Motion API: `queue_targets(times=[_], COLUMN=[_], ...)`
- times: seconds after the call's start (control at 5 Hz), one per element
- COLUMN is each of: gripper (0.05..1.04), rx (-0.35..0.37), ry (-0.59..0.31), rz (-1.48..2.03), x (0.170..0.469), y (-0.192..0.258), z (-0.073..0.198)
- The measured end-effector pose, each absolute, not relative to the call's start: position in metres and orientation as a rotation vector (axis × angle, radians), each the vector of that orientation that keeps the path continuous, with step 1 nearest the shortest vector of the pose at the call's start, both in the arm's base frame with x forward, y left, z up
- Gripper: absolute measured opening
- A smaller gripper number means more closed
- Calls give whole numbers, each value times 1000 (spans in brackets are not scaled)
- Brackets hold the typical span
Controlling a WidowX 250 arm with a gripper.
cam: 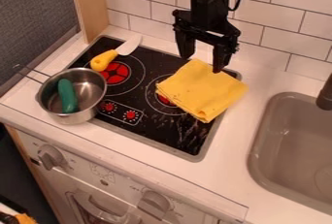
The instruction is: Put the green object under the right burner
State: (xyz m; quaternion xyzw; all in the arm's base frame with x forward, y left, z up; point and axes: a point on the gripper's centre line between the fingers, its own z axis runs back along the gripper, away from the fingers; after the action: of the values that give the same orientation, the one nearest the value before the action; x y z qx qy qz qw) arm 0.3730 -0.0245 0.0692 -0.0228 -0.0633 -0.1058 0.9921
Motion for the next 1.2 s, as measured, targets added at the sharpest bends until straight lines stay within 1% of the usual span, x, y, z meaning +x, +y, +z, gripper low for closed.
queue_targets(times=[0.2, 0.4, 0.6, 0.8, 1.0, 1.2], gripper=[1000, 1000, 1000, 999, 999, 999], rx=[-48, -31, -16, 17, 42, 53], ry=[-84, -92, -123, -113, -89, -66], rz=[-208, -116, -29, 60, 119, 197], x=[367, 332, 299, 267, 258, 255], y=[-24, 12, 42, 72, 92, 118], z=[54, 55, 64, 64, 58, 54])
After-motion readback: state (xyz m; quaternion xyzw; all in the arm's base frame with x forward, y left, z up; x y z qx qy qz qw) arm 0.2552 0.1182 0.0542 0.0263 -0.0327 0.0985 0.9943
